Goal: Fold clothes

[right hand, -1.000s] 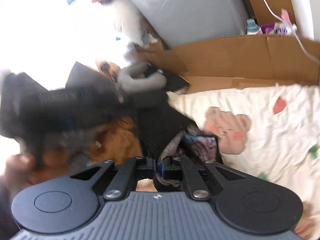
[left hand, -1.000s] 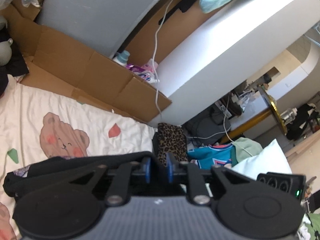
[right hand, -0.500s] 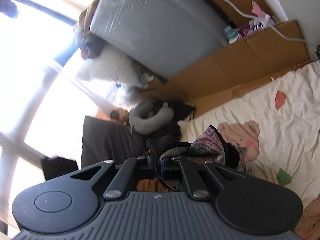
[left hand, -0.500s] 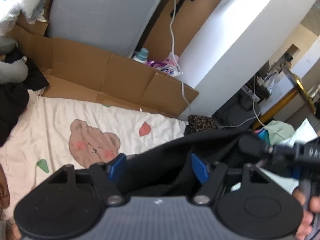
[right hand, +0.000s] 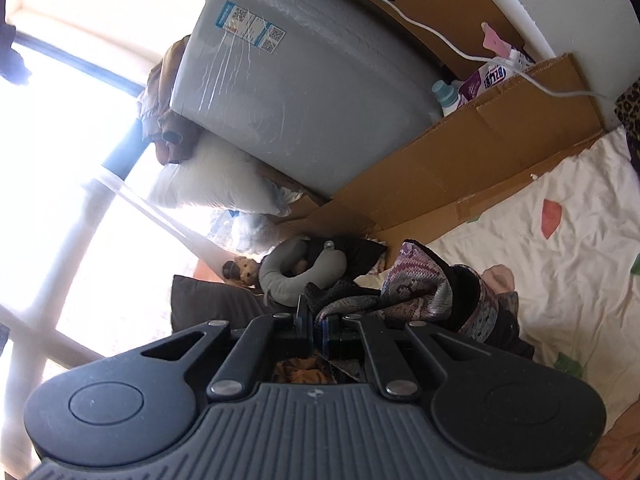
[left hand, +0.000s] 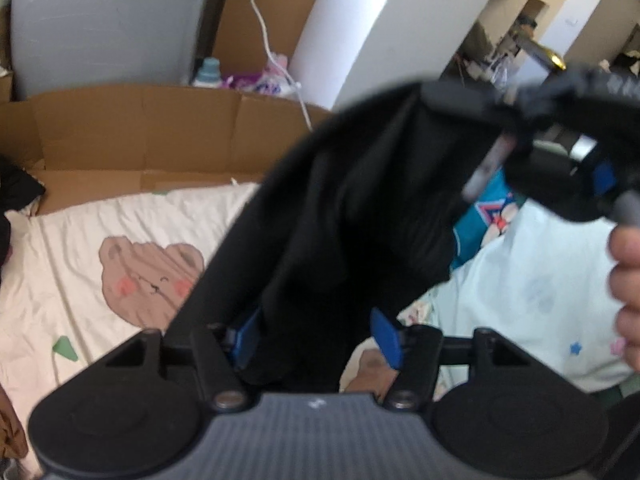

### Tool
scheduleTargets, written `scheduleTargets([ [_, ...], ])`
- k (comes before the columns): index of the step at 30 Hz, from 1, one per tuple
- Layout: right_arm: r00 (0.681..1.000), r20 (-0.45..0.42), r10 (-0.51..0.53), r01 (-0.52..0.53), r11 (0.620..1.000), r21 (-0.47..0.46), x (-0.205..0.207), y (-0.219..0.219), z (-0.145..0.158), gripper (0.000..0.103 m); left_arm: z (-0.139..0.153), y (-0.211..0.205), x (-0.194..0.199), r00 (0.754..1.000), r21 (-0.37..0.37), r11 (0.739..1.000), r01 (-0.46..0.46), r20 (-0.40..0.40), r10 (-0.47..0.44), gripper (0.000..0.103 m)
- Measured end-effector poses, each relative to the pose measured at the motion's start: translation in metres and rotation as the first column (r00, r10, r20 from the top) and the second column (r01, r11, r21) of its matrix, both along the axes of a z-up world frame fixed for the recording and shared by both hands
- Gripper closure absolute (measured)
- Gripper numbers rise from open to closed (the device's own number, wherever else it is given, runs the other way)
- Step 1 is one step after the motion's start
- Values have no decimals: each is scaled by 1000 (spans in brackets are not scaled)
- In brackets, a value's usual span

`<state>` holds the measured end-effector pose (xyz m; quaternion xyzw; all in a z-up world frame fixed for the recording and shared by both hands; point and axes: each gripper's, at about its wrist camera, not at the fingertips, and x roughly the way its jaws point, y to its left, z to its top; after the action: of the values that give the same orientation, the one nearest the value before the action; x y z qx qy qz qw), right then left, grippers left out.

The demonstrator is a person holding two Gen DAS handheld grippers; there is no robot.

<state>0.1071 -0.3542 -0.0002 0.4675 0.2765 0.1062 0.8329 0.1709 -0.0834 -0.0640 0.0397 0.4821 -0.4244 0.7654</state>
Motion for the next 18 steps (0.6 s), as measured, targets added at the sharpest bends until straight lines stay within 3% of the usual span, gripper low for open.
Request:
scheduleTargets([
  [8, 997, 72, 32, -34, 999, 29, -9, 18, 18, 100, -22, -7, -9, 1000, 50, 999, -12, -18, 13, 28],
  [18, 986, 169, -6, -2, 999, 48, -19, 7, 41, 100, -72, -10, -27, 992, 173, 984, 38, -127, -15, 28],
])
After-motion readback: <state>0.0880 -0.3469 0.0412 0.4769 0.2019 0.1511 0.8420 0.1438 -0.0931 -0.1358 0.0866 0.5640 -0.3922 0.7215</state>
